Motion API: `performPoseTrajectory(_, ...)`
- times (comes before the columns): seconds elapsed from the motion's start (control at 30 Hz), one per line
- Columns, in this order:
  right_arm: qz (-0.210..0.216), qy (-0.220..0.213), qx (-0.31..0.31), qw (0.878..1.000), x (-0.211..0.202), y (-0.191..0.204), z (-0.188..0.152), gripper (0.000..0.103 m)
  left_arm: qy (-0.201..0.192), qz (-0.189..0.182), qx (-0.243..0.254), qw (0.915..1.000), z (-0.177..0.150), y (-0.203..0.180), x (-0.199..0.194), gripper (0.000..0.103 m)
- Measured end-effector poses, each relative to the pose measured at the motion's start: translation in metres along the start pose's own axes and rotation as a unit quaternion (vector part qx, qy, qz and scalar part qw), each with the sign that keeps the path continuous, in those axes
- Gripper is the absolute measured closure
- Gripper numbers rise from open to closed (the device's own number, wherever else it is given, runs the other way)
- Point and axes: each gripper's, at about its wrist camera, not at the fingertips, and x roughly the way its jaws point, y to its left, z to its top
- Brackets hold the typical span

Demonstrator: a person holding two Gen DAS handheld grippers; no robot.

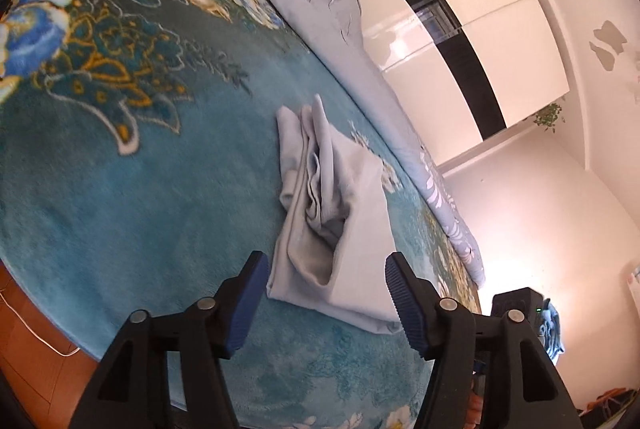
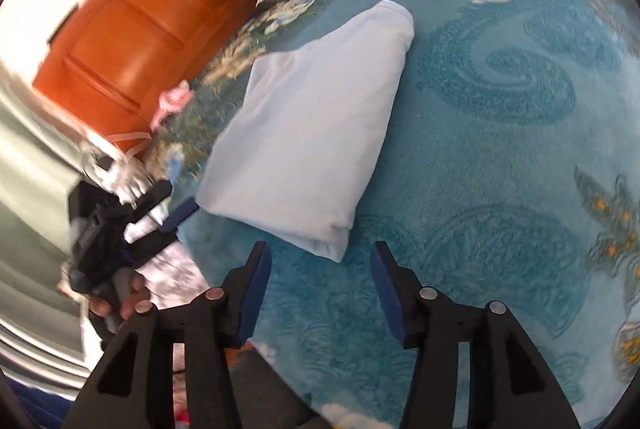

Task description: Fold clothes

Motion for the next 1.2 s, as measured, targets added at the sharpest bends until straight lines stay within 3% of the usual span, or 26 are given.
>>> performPoseTrajectory(0.13,0.034,0.000,0.091,0.995,0.015,-0.023,0.006,0.049,0.002,-0.005,-0.006,1.0000,0.000,-0.001,-0.003,0.038)
performPoseTrajectory(0.3,0.088,0.010,0.136,0.987,0.036,-0.024,0.005,0.049,0.003,0.006,-0.006,1.0000,0.000,-0.002,-0.008,0.038)
performPoseTrajectory(0.37,0.093,0.005,0.145,0.985,0.040,-0.024,0.004,0.058,0.004,0.005,-0.007,1.0000,-0.001,-0.004,-0.009,0.038)
performPoseTrajectory(0.43,0.099,0.001,0.159,0.982,0.043,-0.026,0.003,0.092,0.009,0.010,-0.005,0.9999,-0.002,-0.007,-0.007,0.038)
performPoseTrajectory(0.63,0.112,-0.004,0.164,0.980,0.025,-0.044,0.011,0.095,0.030,0.027,0.007,0.9992,-0.006,-0.018,0.004,0.038)
performPoseTrajectory(0.8,0.031,-0.017,0.101,0.994,-0.030,-0.071,0.047,0.096,0.050,0.035,0.025,0.9978,-0.008,-0.028,0.019,0.038)
performPoseTrajectory(0.97,-0.064,-0.015,0.045,0.997,-0.077,-0.110,0.103,0.096,0.070,0.047,0.046,0.9954,-0.002,-0.043,0.042,0.038)
performPoseTrajectory(1.07,-0.080,-0.005,0.037,0.996,-0.078,-0.131,0.121,0.095,0.082,0.057,0.074,0.9922,0.007,-0.057,0.061,0.038)
performPoseTrajectory(1.2,-0.078,-0.004,0.052,0.996,-0.068,-0.149,0.115,0.092,0.103,0.067,0.098,0.9876,0.028,-0.068,0.093,0.037)
